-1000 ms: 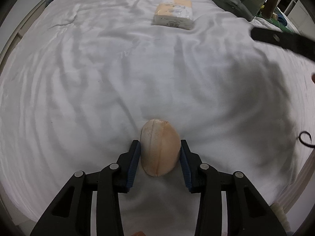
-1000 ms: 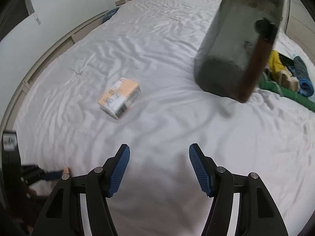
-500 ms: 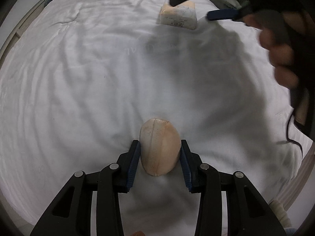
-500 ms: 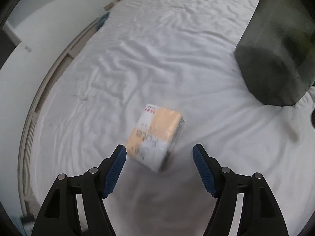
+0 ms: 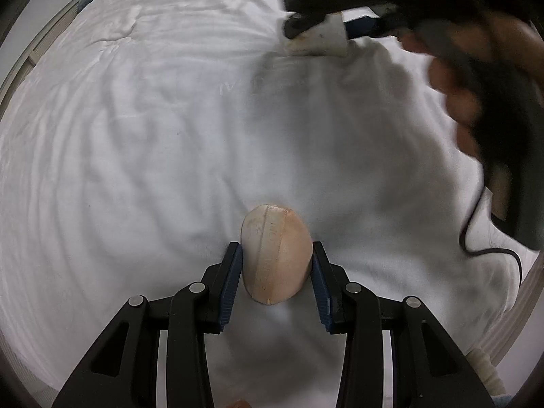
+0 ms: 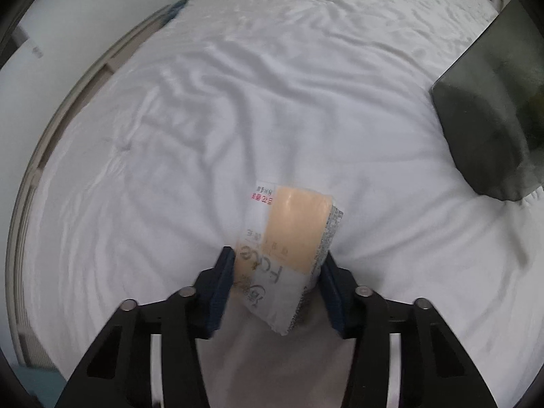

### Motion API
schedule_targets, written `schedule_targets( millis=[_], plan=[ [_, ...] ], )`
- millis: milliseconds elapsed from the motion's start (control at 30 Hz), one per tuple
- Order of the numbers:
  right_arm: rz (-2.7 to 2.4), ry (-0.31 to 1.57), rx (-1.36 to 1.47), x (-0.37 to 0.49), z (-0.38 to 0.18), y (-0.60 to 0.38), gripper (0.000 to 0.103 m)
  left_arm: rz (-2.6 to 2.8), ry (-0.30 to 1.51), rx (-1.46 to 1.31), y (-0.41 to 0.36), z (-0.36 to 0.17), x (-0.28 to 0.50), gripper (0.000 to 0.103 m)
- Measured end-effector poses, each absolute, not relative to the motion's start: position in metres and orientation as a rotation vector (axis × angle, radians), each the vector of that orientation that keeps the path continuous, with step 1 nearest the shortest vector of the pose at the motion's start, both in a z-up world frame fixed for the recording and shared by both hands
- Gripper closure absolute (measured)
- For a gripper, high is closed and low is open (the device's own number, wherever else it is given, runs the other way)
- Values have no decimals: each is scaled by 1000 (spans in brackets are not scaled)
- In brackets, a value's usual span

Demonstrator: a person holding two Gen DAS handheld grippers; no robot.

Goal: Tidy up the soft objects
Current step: 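Lift the sponge and soap bar and carry them toward the green tray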

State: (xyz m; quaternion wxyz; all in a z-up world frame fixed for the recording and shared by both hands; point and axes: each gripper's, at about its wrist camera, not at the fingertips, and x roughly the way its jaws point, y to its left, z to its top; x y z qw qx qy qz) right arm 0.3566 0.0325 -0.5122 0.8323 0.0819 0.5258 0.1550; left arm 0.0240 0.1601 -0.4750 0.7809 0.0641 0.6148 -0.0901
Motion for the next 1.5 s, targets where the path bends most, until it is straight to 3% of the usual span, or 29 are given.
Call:
schedule_targets(
  millis=[433,967,1033,1100,1200,1500],
  plan=[
    [536,1258,153,232,-527,-40,59,-173,1332,133,138,-480,32,68],
    [501,1250,134,224,-536,-36,54,-150,1335,130,134,-482,32,69],
    [500,1251,132,224,-533,-37,55,-146,1335,128,134,-482,33,71],
    [499,1246,127,225,-532,-37,57,-141,1335,129,135,-481,35,85],
    [503,1234,108,224,-529,-35,62,-128,1347,114,138,-479,38,96],
    [517,1208,53,222,-522,-27,72,-87,1351,153,120,-468,46,98]
  ],
)
